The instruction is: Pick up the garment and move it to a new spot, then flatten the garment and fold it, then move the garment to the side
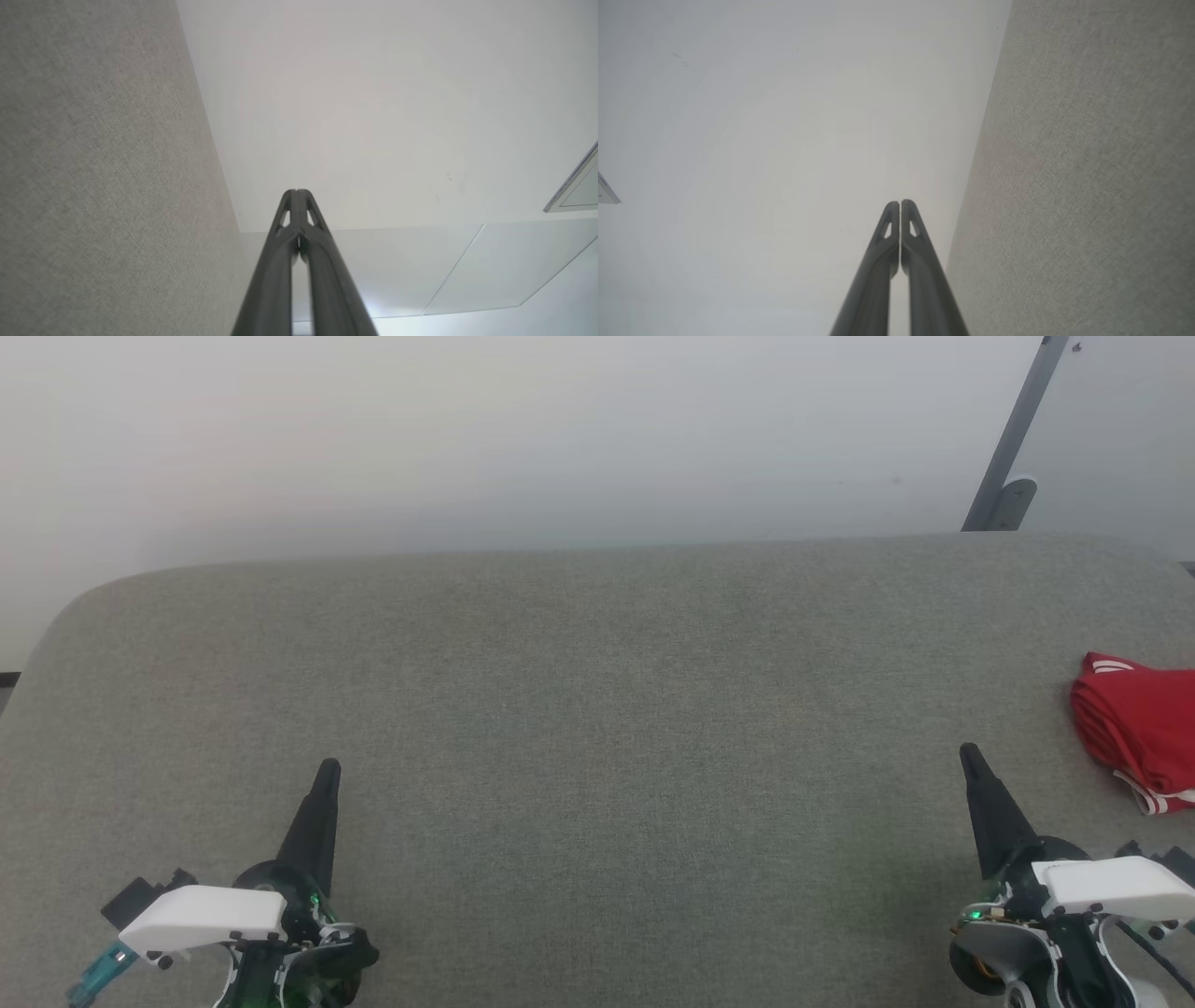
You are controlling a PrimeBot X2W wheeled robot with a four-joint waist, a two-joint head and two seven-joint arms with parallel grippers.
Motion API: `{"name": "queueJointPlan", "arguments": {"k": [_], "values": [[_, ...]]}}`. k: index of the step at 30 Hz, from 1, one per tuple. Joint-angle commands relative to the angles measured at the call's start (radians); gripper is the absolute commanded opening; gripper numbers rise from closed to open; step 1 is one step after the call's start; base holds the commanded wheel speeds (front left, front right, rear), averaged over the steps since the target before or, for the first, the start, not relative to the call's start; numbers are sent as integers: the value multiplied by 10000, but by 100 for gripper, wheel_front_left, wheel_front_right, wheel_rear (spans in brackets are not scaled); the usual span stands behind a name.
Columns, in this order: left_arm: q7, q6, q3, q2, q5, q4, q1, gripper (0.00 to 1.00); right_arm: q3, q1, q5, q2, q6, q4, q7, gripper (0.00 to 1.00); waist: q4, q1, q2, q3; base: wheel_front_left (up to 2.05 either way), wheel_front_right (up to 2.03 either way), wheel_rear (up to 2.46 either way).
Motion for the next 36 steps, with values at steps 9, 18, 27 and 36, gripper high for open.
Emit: {"name": "queueJointPlan", "arguments": {"k": [9,18,27,36], "values": [[22,-28,49,-22,33,-4,-97,0,-5,-57,44,34,4,26,13,0,0,0,-1,0,0,0,0],[29,-28,55,-27,38,-4,-97,0,-5,-56,44,34,4,26,12,0,0,0,-1,0,0,0,0],[33,-28,58,-30,43,-4,-98,0,-5,-56,44,34,4,26,12,0,0,0,-1,0,0,0,0],[38,-28,61,-33,49,-4,-99,0,-6,-56,45,35,4,26,12,0,0,0,-1,0,0,0,0]]}}
